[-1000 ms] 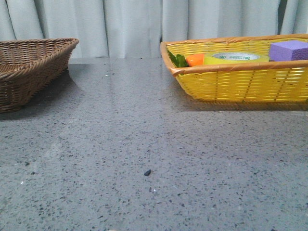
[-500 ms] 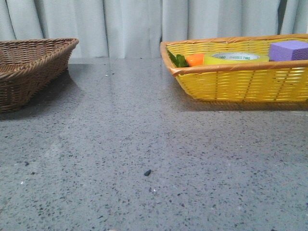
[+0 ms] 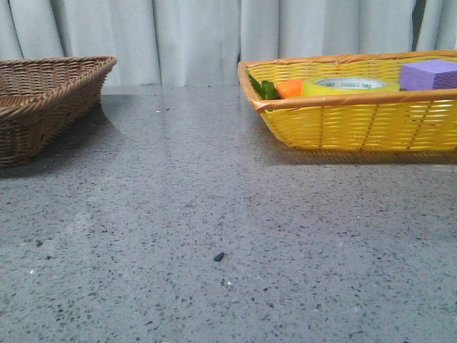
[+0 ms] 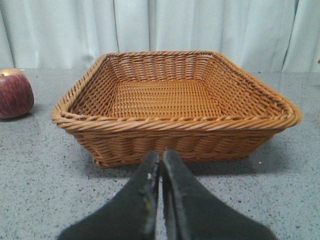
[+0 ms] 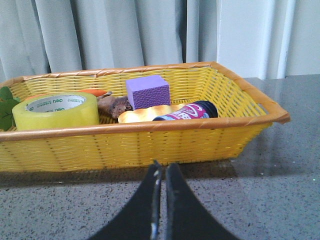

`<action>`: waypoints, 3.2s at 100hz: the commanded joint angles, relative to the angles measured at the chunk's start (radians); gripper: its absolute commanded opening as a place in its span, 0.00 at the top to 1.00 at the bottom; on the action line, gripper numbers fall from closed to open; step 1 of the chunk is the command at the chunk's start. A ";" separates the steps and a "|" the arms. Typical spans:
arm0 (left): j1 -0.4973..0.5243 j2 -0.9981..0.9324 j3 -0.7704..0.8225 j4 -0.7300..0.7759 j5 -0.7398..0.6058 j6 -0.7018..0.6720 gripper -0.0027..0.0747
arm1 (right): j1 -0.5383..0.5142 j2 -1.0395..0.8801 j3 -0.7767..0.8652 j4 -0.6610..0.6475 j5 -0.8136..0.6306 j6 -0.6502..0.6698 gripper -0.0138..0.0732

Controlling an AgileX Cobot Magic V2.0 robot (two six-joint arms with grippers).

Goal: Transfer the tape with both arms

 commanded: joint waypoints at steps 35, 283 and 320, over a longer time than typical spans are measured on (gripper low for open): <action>0.001 0.139 -0.192 0.000 -0.090 -0.009 0.99 | -0.005 0.085 -0.196 0.007 0.061 0.000 0.93; 0.001 0.396 -0.424 -0.007 -0.108 -0.009 0.82 | 0.429 1.846 -1.682 0.050 0.890 -0.098 0.40; 0.001 0.396 -0.424 -0.007 -0.108 -0.009 0.82 | 0.429 1.848 -1.682 0.050 0.892 -0.098 0.85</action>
